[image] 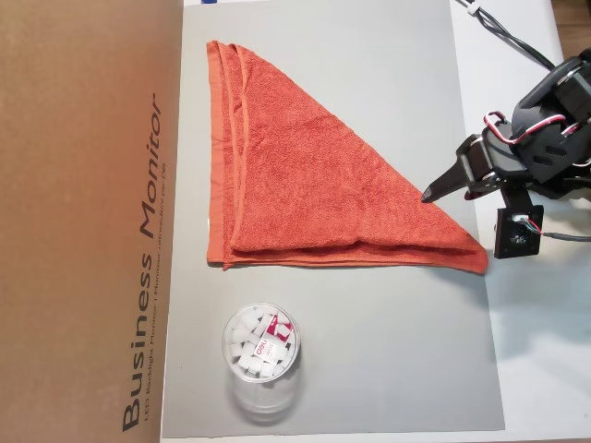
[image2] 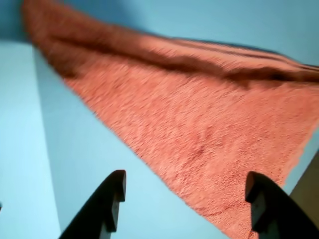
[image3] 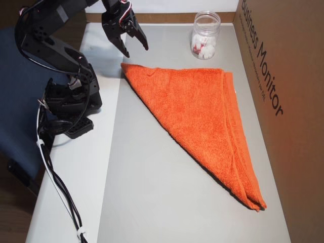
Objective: Fold the blanket.
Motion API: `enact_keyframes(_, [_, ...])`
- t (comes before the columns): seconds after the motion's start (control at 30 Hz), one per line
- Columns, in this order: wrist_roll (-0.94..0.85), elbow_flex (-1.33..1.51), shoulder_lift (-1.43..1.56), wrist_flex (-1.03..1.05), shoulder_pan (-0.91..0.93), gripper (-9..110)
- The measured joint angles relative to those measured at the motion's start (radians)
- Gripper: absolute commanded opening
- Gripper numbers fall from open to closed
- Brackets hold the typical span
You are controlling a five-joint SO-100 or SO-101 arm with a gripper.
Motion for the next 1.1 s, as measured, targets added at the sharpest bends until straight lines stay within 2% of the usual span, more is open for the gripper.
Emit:
enact_keyframes(0.27, [0.029,-0.005,-0.172,-0.225,-0.101,25])
enact_keyframes(0.37, [0.035,-0.005,-0.192,-0.238,-0.176,25])
enact_keyframes(0.53, [0.166,-0.002,-0.21,-0.238,-0.302,24])
enact_keyframes(0.67, [0.201,0.052,-0.212,-0.242,-0.367,24])
enact_keyframes(1.1, [0.229,0.176,-0.212,-0.244,-0.357,24])
